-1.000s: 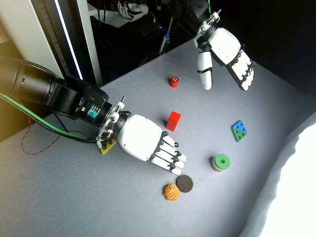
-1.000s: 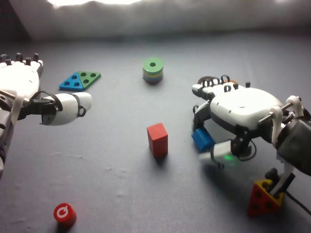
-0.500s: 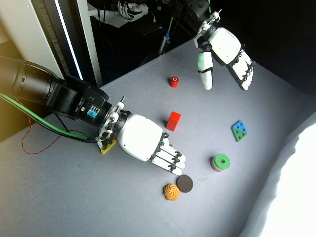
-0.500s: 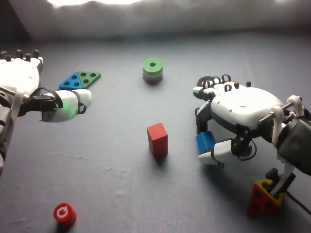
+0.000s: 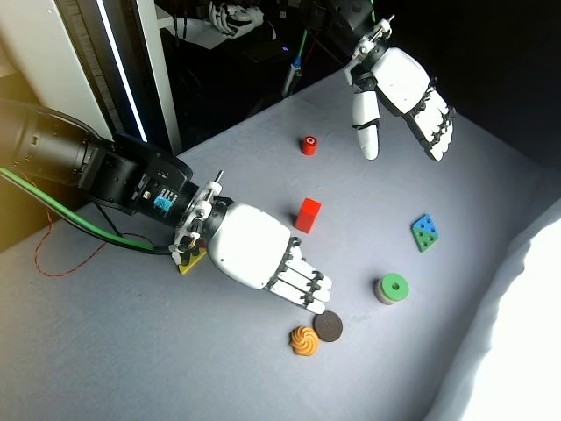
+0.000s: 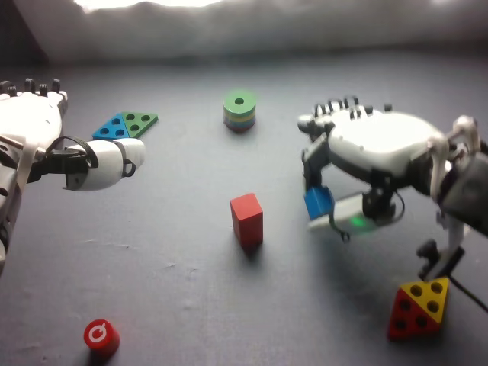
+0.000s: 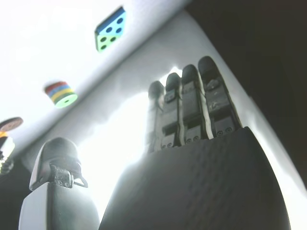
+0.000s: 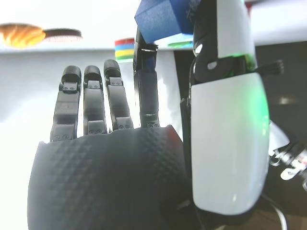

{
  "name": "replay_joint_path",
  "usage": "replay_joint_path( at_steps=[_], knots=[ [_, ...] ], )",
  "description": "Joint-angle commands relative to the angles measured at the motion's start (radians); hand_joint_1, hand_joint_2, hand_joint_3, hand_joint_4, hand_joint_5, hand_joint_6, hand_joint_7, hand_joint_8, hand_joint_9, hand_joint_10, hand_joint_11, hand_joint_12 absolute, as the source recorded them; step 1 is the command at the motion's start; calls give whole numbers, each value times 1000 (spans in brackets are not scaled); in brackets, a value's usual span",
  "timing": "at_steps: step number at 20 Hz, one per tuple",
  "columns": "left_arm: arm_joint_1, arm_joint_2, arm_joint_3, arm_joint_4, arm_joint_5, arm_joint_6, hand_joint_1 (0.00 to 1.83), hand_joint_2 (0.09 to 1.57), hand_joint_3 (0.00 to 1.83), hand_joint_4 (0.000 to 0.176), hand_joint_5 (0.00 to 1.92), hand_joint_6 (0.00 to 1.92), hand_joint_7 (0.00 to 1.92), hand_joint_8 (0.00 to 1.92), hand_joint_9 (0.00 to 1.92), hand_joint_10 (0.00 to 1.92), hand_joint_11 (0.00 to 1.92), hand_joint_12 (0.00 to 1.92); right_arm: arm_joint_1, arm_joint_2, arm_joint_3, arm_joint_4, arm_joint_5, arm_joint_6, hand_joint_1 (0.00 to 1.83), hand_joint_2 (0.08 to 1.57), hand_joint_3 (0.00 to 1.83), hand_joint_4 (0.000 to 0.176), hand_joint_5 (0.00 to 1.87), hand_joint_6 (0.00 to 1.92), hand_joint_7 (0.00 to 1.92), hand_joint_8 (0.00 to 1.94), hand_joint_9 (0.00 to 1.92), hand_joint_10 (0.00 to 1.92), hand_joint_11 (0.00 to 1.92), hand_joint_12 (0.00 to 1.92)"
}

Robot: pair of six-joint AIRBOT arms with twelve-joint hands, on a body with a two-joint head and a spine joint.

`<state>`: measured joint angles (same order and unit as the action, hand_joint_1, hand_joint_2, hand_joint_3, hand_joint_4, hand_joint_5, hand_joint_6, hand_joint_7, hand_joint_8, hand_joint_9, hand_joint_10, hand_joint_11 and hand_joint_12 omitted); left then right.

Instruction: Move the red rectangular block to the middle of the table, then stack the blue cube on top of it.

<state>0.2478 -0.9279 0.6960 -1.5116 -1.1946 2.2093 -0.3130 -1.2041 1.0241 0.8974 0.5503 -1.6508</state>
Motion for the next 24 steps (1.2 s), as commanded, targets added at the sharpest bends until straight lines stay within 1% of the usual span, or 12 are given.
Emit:
replay_joint_path(
  at_steps=[1,3,4,8,11,13,14,15,17,20,21,24],
  knots=[
    [-9,12,3,79,-62,1,0,1121,2,0,130,0,138,0,102,0,0,355,22,11,1,-39,33,-12,1065,1086,59,37,990,1044,49,2,0,0,0,0],
    [-9,12,4,79,-63,2,0,1123,2,0,124,0,134,0,97,0,0,317,63,19,1,-39,2,-33,1058,1086,61,56,988,1048,64,8,0,0,0,0],
    [-9,12,5,79,-63,2,0,1126,2,0,122,3,136,3,104,4,0,336,84,24,1,-39,-15,-37,1070,1086,66,18,983,1056,66,8,0,0,0,0],
    [-11,12,6,79,-66,2,0,1127,1,0,145,6,154,5,124,12,0,398,169,37,1,-38,-96,-86,1039,1091,77,85,963,1090,73,9,0,0,0,0],
    [-17,11,9,79,-68,5,0,1133,2,0,139,2,145,0,106,1,0,352,225,40,1,-38,-170,-90,1061,1084,85,29,970,1079,90,13,0,0,0,0],
    [-20,10,10,79,-68,8,13,1135,2,0,152,5,161,4,124,6,0,400,258,39,1,-38,-193,-109,1054,1087,88,40,961,1092,89,11,0,0,0,0],
    [-22,10,11,79,-68,10,2,1137,2,0,147,2,158,1,122,4,0,386,277,39,1,-37,-218,-117,1031,1035,22,0,1048,1202,216,9,71,5,71,43],
    [-22,10,11,79,-68,11,0,1131,0,0,148,2,155,0,118,1,0,382,291,39,1,-37,-239,-117,1060,1071,34,19,1020,1042,113,21,13,0,13,8],
    [-22,10,11,77,-68,12,0,1132,0,0,140,5,146,5,114,8,0,360,311,34,1,-37,-277,-118,1080,1087,43,6,1004,1024,87,19,0,0,0,0],
    [-22,10,11,76,-68,14,0,1133,1,0,119,2,124,2,89,5,0,287,317,20,1,-37,-322,-120,1070,1084,42,46,1009,1010,89,16,0,0,0,0],
    [-22,9,11,76,-68,14,10,1129,0,0,173,11,178,9,141,16,0,429,315,17,1,-37,-328,-126,1084,1095,46,0,986,1047,112,24,0,0,0,0],
    [-22,9,11,76,-68,14,0,1136,0,0,147,0,147,1,108,1,0,340,297,0,2,-36,-337,-155,1073,1098,47,7,977,1061,95,14,0,0,0,0]
  ],
)
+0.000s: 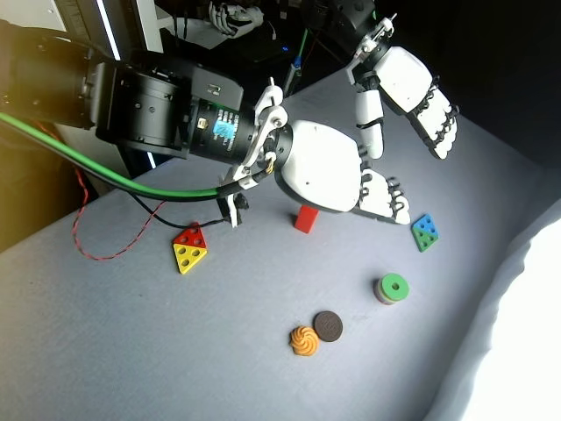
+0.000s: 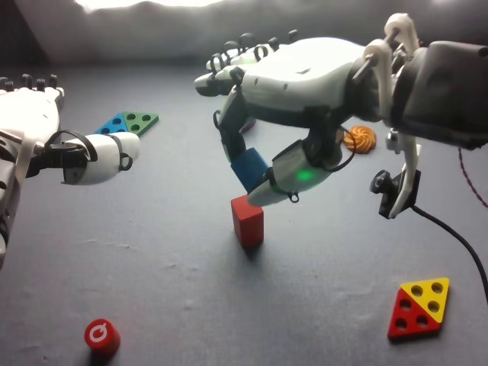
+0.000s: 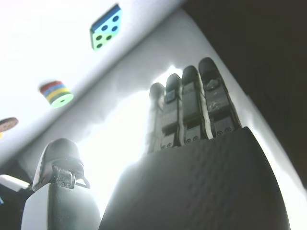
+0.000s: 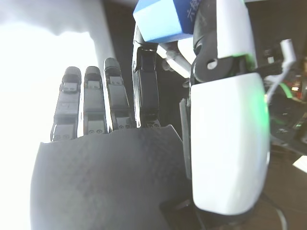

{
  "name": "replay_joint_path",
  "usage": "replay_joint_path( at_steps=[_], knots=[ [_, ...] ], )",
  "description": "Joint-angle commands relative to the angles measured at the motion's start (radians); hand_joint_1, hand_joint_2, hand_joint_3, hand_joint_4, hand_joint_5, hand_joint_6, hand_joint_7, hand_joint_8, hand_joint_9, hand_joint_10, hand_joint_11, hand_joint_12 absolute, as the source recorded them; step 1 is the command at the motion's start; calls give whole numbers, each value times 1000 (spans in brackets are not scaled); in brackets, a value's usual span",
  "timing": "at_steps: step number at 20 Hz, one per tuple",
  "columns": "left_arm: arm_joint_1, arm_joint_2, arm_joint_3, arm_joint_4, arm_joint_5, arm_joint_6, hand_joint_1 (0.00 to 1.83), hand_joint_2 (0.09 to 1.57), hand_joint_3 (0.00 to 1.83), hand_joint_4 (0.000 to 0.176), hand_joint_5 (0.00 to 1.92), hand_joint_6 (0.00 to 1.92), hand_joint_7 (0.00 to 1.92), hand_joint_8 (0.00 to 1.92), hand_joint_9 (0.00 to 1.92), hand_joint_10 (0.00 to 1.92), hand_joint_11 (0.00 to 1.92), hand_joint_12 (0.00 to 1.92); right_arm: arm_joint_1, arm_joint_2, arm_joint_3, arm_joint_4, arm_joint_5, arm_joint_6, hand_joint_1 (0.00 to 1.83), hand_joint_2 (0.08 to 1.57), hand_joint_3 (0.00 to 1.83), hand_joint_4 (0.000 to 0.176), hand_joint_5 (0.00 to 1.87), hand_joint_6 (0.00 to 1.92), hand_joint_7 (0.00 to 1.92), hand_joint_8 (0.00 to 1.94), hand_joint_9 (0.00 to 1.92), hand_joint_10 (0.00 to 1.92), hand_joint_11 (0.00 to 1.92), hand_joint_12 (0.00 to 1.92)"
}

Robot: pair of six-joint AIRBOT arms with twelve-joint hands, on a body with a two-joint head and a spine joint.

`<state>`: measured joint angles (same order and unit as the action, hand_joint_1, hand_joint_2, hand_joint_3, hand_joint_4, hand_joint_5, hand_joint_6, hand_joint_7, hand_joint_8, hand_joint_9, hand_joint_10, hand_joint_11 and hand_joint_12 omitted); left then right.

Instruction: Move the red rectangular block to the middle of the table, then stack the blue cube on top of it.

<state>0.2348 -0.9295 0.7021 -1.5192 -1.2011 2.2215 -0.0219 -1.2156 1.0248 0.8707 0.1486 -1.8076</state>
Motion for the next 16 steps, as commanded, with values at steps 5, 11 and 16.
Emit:
replay_joint_path(
  at_steps=[5,11,16],
  knots=[
    [-13,10,2,77,-61,2,0,1143,3,0,121,4,132,6,89,10,0,274,-18,-33,19,-9,84,-7,1089,1099,47,0,976,1063,109,14,0,0,0,0],
    [-19,9,-7,71,-61,7,0,1139,0,0,124,5,118,3,77,6,0,272,-27,-73,53,-9,97,-16,1104,1095,42,0,988,1039,129,17,0,0,0,0],
    [-20,9,-5,70,-61,7,0,1140,0,0,137,5,136,2,89,2,0,277,-41,-94,74,-9,118,-24,1090,1093,39,0,995,1032,110,5,0,0,0,0]
  ],
)
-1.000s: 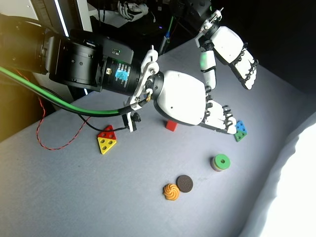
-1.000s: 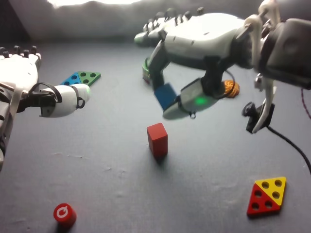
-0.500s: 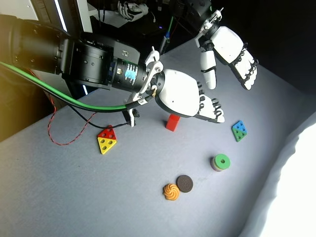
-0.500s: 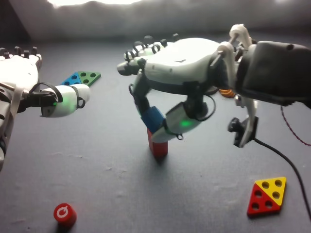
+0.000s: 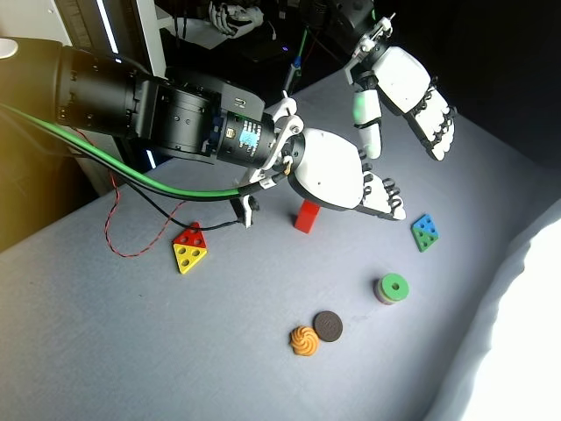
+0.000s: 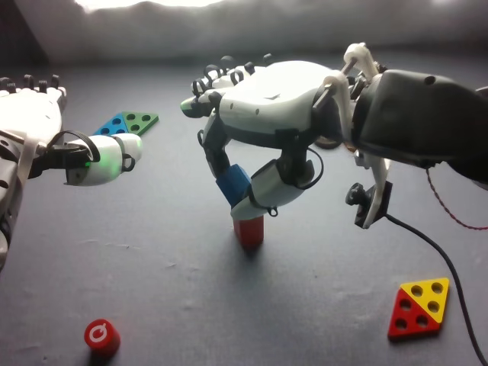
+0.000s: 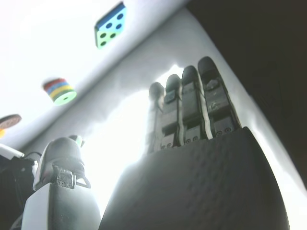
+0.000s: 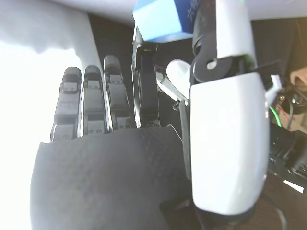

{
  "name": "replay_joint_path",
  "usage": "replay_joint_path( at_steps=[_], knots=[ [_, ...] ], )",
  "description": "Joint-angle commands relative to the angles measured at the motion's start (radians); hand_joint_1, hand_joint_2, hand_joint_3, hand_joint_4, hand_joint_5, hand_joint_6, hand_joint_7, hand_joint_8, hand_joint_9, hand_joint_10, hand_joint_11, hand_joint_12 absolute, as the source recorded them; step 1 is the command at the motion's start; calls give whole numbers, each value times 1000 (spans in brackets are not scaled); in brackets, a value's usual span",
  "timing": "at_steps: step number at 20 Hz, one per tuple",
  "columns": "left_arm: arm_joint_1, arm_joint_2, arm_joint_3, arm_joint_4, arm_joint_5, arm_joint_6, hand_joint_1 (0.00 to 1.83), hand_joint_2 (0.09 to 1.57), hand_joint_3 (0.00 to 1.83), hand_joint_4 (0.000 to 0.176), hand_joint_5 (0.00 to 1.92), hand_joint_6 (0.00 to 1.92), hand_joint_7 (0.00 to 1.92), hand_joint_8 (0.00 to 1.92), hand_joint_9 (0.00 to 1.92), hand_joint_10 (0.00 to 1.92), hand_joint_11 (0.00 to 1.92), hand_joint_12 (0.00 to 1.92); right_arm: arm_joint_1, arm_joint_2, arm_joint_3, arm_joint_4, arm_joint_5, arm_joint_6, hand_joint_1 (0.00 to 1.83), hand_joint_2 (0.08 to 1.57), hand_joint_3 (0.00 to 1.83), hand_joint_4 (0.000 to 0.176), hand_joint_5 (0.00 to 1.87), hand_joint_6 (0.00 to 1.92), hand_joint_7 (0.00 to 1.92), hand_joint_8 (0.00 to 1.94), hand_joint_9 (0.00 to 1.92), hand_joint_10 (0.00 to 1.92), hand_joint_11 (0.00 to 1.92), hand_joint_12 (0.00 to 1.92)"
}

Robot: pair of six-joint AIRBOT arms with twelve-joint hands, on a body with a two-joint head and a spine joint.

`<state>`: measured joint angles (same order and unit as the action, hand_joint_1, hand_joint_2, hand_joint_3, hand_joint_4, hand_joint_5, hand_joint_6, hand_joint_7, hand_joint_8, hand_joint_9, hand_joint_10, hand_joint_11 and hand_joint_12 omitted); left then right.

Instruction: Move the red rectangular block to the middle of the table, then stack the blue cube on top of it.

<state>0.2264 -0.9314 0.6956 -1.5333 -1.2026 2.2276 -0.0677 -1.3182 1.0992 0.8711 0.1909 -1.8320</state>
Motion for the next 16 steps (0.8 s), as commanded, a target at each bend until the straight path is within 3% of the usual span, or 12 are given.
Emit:
replay_joint_path(
  at_steps=[1,2,3,4,5,7,8,10,11,13,15,16],
  knots=[
    [-11,11,4,84,-60,1,0,1141,0,0,133,3,136,1,86,1,0,267,2,6,2,-9,80,-1,1087,1094,40,0,991,1038,102,1,0,0,0,0],
    [-11,11,6,84,-60,1,0,1145,1,0,147,6,153,5,106,7,0,321,-1,4,5,-9,82,-1,1067,1094,41,34,988,1046,103,1,0,0,0,0],
    [-11,11,8,84,-60,1,0,1146,2,0,140,2,145,0,103,5,0,331,-5,3,8,-10,82,-2,1075,1098,43,4,981,1056,111,5,0,0,0,0],
    [-11,11,9,84,-60,1,0,1145,1,0,142,2,143,0,102,4,0,336,-8,2,10,-10,84,-3,1077,1099,44,0,979,1058,117,7,0,0,0,0],
    [-11,11,9,84,-60,1,6,1149,2,0,130,2,128,1,87,3,0,289,-11,1,13,-10,86,-4,1065,1098,44,28,977,1062,94,2,0,0,0,0],
    [-11,11,8,84,-60,1,3,1144,1,0,147,4,147,3,98,4,0,283,-15,-1,20,-10,87,-4,1068,1098,46,21,975,1065,77,0,0,0,0,0],
    [-11,11,8,84,-60,1,0,1146,1,0,135,2,127,1,80,2,0,237,-16,-2,24,-10,87,-5,1059,1096,45,49,979,1058,82,2,0,0,0,0],
    [-11,11,8,84,-60,1,0,1150,2,0,145,5,141,5,95,7,0,277,-18,-3,27,-10,87,-5,1086,1098,47,0,977,1062,98,8,0,0,0,0],
    [-11,11,8,84,-60,1,0,1149,1,0,152,5,156,6,109,9,0,322,-19,-3,27,-10,87,-5,1053,1098,47,60,973,1069,71,9,0,0,0,0],
    [-11,11,7,84,-60,1,9,1152,2,0,161,5,165,3,119,8,0,362,-22,-3,27,-10,90,-5,1050,1090,48,83,986,1050,88,16,0,0,0,0],
    [-11,11,7,85,-60,1,4,1144,0,0,150,8,151,6,107,10,0,343,-24,-4,27,-10,94,-6,1058,1099,51,43,970,1072,73,7,0,0,0,0],
    [-12,11,7,85,-60,1,0,1148,0,0,164,12,167,10,119,13,0,350,-25,-5,27,-10,95,-7,1054,1096,49,60,977,1060,72,5,0,0,0,0]
  ],
)
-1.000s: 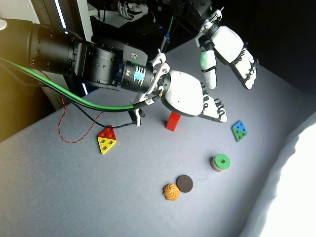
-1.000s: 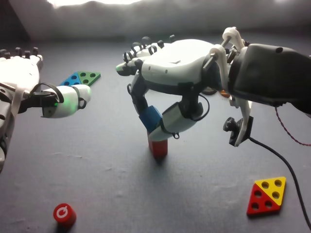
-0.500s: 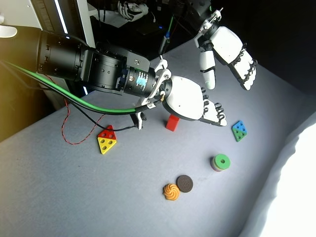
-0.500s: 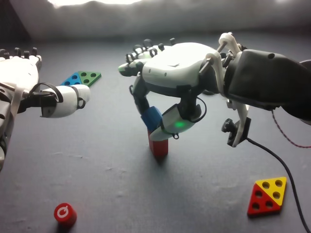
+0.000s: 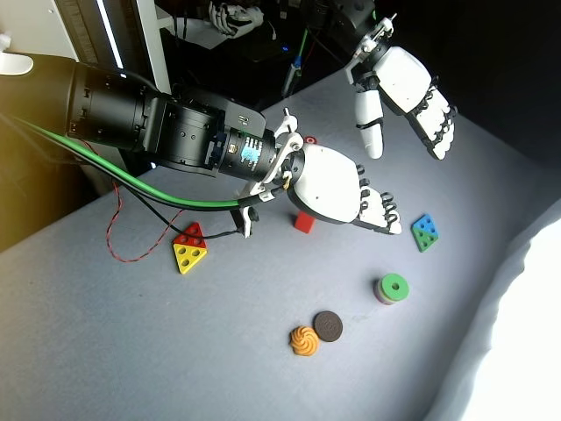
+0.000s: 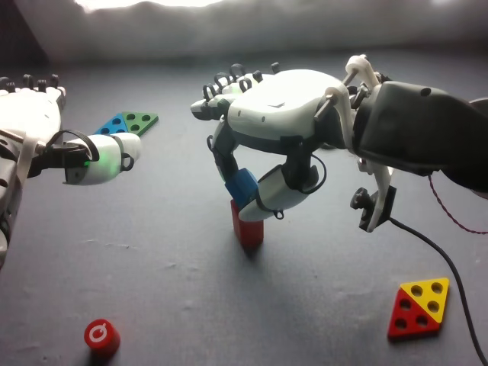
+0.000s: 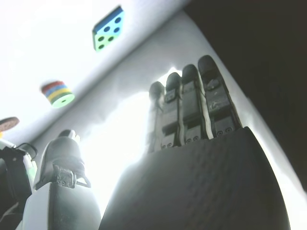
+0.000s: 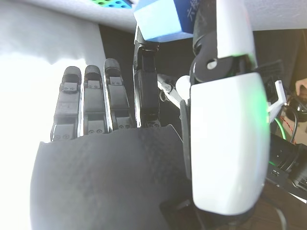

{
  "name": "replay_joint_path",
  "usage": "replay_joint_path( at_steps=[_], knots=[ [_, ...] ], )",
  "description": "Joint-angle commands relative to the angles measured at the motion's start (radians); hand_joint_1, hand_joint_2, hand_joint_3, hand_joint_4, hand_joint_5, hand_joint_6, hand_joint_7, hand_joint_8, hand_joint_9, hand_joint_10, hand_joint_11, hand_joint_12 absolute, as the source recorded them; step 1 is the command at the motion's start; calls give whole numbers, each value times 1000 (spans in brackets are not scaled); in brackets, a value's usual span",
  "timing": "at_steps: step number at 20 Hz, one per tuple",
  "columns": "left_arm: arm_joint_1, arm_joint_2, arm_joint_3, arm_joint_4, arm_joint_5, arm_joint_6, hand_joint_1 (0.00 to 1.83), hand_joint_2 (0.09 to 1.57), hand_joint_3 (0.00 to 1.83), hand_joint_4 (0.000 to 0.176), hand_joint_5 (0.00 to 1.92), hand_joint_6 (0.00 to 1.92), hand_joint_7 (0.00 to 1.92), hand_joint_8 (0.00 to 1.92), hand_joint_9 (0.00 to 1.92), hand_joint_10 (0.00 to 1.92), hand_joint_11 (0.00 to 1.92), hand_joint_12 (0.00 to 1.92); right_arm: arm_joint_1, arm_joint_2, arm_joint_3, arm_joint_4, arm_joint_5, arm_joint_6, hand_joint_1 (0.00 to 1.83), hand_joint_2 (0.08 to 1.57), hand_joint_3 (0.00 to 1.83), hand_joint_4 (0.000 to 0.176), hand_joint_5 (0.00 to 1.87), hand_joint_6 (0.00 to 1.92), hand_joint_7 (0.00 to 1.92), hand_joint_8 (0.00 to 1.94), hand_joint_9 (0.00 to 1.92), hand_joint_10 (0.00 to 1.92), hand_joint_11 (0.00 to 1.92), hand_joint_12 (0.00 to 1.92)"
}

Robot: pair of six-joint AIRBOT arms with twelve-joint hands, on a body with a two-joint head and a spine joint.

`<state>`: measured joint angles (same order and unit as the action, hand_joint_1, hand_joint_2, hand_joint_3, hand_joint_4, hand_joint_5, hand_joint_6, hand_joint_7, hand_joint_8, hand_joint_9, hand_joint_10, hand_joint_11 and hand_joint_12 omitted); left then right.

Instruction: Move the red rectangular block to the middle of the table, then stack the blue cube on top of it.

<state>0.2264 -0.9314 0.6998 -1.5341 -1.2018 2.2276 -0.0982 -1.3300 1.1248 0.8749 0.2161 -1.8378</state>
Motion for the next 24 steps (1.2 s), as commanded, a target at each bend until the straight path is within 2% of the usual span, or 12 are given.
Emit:
replay_joint_path(
  at_steps=[1,2,7,12,13,14,15,18,19,20,22,24],
  knots=[
    [-12,11,3,86,-60,1,0,1146,0,0,165,8,170,6,121,10,0,337,6,7,2,-14,71,-1,1066,1093,46,37,986,1047,77,6,0,0,0,0],
    [-12,11,3,86,-60,1,13,1145,0,0,174,10,178,7,126,10,0,338,7,6,2,-14,73,-1,1072,1094,45,20,987,1045,78,6,0,0,0,0],
    [-13,11,3,86,-61,1,18,1147,1,0,155,5,155,3,108,5,0,306,5,4,1,-14,77,-1,1049,1106,49,53,957,1088,64,1,0,0,0,0],
    [-15,11,3,84,-61,1,30,1154,1,0,161,5,152,4,99,6,0,288,5,3,1,-14,78,0,1051,1109,47,47,954,1092,70,11,0,0,0,0],
    [-16,11,3,83,-61,1,39,1156,1,0,182,9,178,8,126,12,0,362,6,3,1,-14,78,0,1029,1117,46,90,938,1115,70,9,0,0,0,0],
    [-16,11,3,83,-61,1,7,1166,4,0,137,6,136,5,87,7,0,256,6,3,1,-14,78,0,1035,1118,42,74,939,1114,83,13,0,0,0,0],
    [-17,11,3,83,-61,1,8,1167,3,0,129,3,127,2,78,4,0,213,6,3,1,-14,78,0,1027,1119,39,96,940,1112,59,6,0,0,0,0],
    [-17,11,3,82,-61,1,54,1150,0,0,155,7,146,4,96,6,0,288,6,3,-3,-14,73,0,1039,1116,31,75,953,1093,43,1,0,0,0,0],
    [-17,11,2,82,-61,1,49,1154,0,0,153,4,150,3,102,6,0,311,6,3,-6,-14,73,-1,1050,1115,28,54,959,1083,60,7,0,0,0,0],
    [-17,11,2,82,-61,1,37,1158,0,0,139,1,138,0,95,2,0,311,6,3,-7,-14,73,-1,1052,1114,27,49,960,1079,63,8,0,0,0,0],
    [-17,11,3,82,-61,1,9,1162,2,0,127,1,135,1,92,1,0,291,6,4,-9,-14,72,-1,1040,1120,26,70,949,1101,41,0,0,0,0,0],
    [-17,11,3,82,-61,1,18,1161,1,0,147,7,149,4,99,3,0,304,4,4,-11,-14,71,-1,1038,1134,30,46,921,1146,33,1,0,0,0,0]
  ],
)
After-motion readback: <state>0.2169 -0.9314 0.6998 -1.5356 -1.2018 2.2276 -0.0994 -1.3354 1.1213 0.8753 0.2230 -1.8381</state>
